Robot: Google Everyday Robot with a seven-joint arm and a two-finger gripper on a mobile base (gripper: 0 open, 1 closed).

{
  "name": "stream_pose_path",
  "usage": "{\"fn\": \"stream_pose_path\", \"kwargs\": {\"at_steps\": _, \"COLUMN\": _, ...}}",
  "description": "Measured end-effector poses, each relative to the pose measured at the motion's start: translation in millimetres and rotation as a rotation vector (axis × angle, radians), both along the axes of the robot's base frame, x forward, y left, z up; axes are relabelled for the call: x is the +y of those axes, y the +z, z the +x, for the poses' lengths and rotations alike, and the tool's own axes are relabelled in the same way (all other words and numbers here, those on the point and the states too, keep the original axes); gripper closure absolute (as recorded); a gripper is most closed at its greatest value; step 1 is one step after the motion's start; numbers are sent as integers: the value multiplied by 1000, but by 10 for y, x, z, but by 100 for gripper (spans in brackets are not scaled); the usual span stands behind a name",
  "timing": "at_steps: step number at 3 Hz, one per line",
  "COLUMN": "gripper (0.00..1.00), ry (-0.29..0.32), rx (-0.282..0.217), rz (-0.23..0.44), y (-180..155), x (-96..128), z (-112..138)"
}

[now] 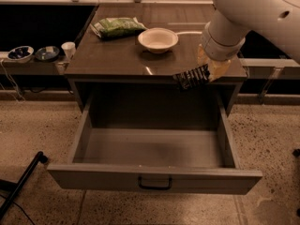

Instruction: Place rxbar chocolate into top drawer

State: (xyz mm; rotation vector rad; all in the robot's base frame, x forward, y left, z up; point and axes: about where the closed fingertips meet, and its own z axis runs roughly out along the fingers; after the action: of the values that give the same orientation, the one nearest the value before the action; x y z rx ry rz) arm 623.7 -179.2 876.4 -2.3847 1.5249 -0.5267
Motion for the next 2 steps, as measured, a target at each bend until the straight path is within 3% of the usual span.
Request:
{"fn": "stream_pose_path", "kwargs": {"at_steps": 1, "gripper": 100, "ry": 0, "rx": 0, "rz": 0, "y": -2, "x": -1, "z": 0}}
{"fn": "stream_pose_path", "kwargs": {"at_steps": 2, "gripper": 100, "ry": -101, "rx": 96, "rz": -2, "y": -620, "x": -190, "z": -68}}
